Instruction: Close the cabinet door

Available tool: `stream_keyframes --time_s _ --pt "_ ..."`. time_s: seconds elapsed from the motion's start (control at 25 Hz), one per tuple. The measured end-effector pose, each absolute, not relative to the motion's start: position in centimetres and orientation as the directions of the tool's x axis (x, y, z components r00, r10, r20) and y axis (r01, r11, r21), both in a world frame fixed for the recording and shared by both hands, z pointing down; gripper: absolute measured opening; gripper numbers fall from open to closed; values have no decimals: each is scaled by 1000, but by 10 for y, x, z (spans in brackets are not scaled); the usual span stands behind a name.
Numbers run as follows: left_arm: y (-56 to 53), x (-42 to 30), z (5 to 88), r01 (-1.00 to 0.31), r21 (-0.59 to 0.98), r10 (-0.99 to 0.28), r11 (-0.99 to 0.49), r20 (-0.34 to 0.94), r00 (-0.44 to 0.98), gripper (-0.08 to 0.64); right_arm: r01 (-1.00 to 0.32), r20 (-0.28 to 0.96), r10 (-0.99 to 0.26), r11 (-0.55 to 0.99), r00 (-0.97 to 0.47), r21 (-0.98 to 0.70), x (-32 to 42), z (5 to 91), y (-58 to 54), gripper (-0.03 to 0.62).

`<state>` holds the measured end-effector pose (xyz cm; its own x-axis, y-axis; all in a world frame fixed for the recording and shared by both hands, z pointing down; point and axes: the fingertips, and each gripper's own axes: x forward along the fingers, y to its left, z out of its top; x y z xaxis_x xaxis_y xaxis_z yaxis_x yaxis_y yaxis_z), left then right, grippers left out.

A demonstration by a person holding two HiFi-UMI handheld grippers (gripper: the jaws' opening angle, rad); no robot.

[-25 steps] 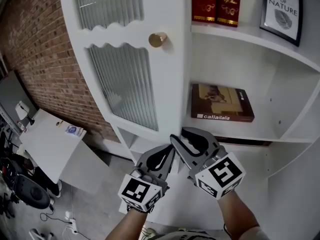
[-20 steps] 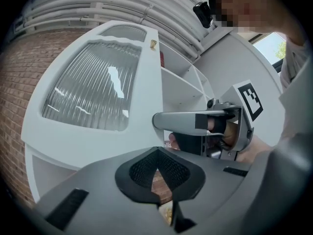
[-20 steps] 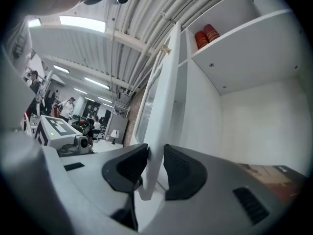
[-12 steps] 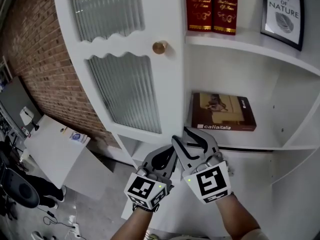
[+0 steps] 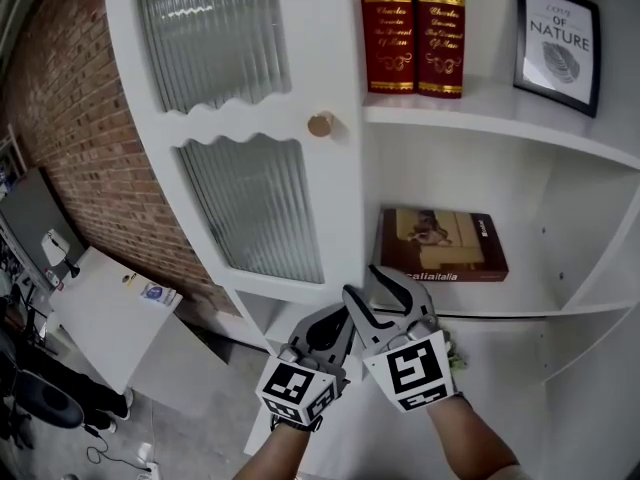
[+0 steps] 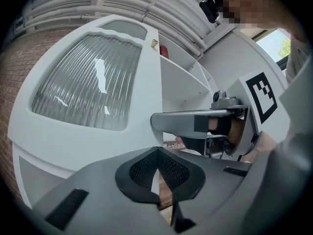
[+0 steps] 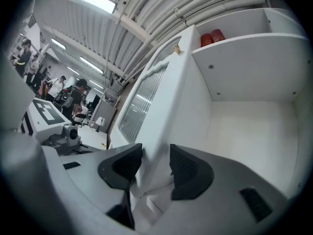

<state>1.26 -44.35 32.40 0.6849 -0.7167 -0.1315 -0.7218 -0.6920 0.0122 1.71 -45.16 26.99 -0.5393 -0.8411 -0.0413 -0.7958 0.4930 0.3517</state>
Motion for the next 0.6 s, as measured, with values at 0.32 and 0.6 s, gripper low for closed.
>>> stream_keyframes --time_s 0.32,0.6 --pt "-443 12 324 -724 6 -718 -690 -131 683 11 -789 -44 -827 518 -561 330 18 269 -452 178" --pt "-429 11 323 -736 -7 -731 -677 -114 673 11 -807 -99 -816 532 -569 256 29 268 -438 177"
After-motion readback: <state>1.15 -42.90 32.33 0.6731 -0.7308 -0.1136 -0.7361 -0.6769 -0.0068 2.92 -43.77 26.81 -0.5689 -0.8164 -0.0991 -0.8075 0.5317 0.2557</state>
